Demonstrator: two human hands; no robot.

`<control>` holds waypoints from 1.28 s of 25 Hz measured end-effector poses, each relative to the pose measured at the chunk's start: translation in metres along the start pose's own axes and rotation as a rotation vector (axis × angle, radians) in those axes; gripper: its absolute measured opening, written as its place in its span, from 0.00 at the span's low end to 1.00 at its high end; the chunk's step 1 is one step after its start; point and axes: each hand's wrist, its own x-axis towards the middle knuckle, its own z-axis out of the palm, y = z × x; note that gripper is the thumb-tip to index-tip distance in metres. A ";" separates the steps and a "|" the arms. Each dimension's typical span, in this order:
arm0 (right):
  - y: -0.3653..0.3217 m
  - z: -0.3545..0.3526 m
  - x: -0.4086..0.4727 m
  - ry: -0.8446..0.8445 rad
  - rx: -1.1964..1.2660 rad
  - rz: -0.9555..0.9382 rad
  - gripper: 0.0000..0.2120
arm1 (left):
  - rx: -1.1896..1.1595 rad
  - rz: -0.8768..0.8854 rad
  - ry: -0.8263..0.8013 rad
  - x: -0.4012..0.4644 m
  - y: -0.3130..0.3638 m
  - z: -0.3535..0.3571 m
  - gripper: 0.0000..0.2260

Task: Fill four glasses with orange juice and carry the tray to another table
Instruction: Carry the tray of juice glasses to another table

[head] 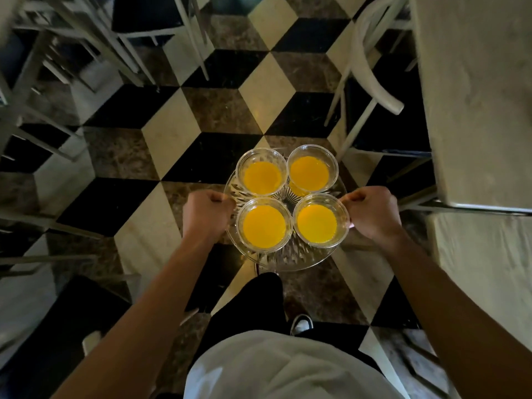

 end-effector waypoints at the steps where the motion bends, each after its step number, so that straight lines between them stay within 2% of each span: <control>1: -0.008 0.003 0.009 0.008 0.001 0.005 0.09 | -0.002 0.012 -0.002 0.012 0.006 -0.004 0.06; 6: -0.047 0.010 0.044 0.034 0.021 0.002 0.06 | 0.020 0.057 -0.003 0.053 0.037 -0.021 0.07; 13: -0.087 0.017 0.097 0.035 0.054 0.012 0.11 | 0.014 0.093 -0.010 0.110 0.075 -0.032 0.08; 26: -0.138 0.007 0.215 0.040 0.024 -0.002 0.13 | 0.030 0.061 0.021 0.204 0.158 -0.013 0.08; 32: -0.164 -0.005 0.285 0.015 -0.003 0.004 0.09 | 0.048 -0.002 0.086 0.250 0.209 0.004 0.10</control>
